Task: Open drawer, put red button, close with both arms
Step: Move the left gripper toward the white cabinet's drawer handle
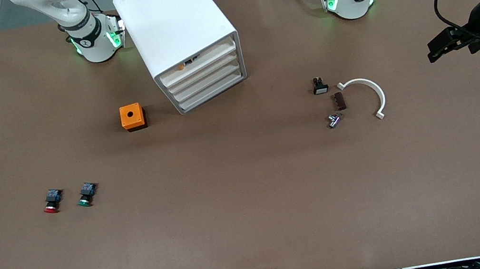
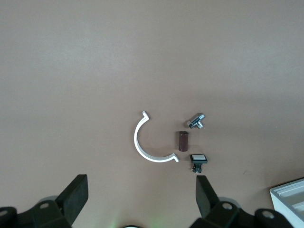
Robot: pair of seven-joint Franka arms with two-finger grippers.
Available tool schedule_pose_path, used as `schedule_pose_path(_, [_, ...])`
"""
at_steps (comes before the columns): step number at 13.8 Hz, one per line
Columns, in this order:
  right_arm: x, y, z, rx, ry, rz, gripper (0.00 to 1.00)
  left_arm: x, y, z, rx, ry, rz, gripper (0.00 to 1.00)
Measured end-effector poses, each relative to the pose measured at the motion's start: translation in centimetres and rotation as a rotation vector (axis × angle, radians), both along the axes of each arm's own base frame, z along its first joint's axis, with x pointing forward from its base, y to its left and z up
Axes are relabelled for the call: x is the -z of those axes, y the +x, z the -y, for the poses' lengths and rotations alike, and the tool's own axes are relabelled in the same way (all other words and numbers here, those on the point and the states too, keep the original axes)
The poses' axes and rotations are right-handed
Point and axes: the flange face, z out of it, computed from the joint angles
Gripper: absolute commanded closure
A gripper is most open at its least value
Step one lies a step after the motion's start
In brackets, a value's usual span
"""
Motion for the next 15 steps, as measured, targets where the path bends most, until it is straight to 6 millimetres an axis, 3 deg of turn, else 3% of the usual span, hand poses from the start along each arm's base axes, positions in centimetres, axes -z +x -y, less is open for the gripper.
schedule_pose_path(10, [0.1, -0.1, 0.0, -0.001, 0.0, -0.006, 0.0, 0.9, 0.3, -0.1, -0.002, 0.002, -0.023, 0.0])
schedule_pose_path(12, [0.1, -0.1, 0.0, -0.001, 0.001, -0.007, 0.0, 3.1, 1.1, -0.1, -0.002, 0.005, -0.065, 0.0])
schedule_pose_path(15, [0.1, -0.1, 0.0, -0.001, 0.001, -0.007, 0.0, 8.2, 3.1, 0.5, 0.006, 0.011, -0.153, 0.0])
